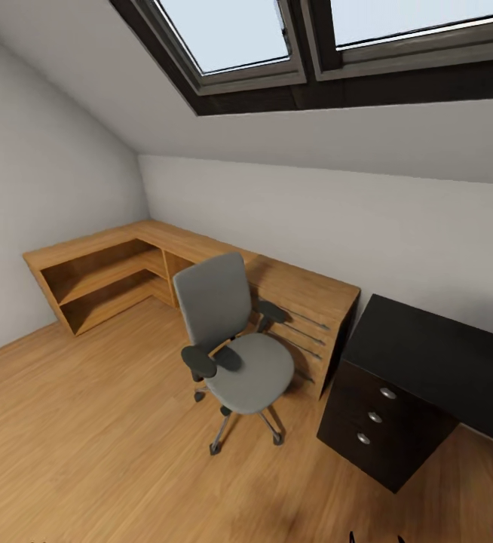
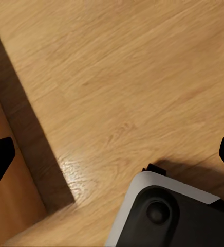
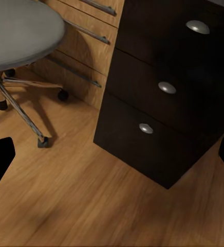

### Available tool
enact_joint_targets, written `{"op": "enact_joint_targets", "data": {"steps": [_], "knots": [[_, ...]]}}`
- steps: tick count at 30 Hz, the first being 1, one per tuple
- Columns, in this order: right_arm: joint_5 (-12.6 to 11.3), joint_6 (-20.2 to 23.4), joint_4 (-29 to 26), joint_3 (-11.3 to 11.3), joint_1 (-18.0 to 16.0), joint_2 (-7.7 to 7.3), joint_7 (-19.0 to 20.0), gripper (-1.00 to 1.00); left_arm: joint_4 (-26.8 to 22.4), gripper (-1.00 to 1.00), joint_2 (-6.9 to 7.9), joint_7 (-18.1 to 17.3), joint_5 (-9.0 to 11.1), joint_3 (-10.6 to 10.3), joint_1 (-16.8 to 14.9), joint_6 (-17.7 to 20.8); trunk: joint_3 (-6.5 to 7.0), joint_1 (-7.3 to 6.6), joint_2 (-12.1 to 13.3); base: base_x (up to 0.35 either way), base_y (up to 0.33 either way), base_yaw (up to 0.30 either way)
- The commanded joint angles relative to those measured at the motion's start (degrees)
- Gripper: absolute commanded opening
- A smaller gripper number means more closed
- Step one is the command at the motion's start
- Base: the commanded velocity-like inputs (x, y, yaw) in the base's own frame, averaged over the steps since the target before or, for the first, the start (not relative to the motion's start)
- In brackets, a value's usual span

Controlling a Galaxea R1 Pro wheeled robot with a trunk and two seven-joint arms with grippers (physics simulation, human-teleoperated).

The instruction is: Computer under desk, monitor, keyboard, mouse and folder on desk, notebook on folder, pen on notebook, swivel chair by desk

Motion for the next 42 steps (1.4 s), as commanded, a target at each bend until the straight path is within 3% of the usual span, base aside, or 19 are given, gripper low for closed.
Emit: {"op": "enact_joint_targets", "data": {"steps": [1,11,31,42], "knots": [[0.0,0.0,-0.1,0.5,0.0,-0.02,-0.7,1.0,-0.1,1.0,0.0,0.0,0.4,-0.1,0.0,-0.1,-0.01,0.04,-0.1,0.0,0.0,0.145],[0.0,0.0,-0.2,0.0,-0.1,-0.09,-6.8,1.0,-0.1,1.0,0.0,0.0,0.4,-0.1,0.0,-0.1,0.51,0.04,-0.1,0.0,0.0,0.223],[-0.1,0.7,-0.3,0.0,-0.1,-0.36,-7.1,1.0,-0.1,1.0,-0.01,0.0,0.5,-0.1,0.0,-0.1,0.54,0.04,-0.1,0.002,0.001,0.293],[0.0,2.2,-0.4,0.0,-0.1,-0.37,-7.0,1.0,-0.1,1.0,0.0,0.0,0.5,-0.1,0.0,-0.1,0.54,0.04,-0.1,0.239,0.102,0.297]]}}
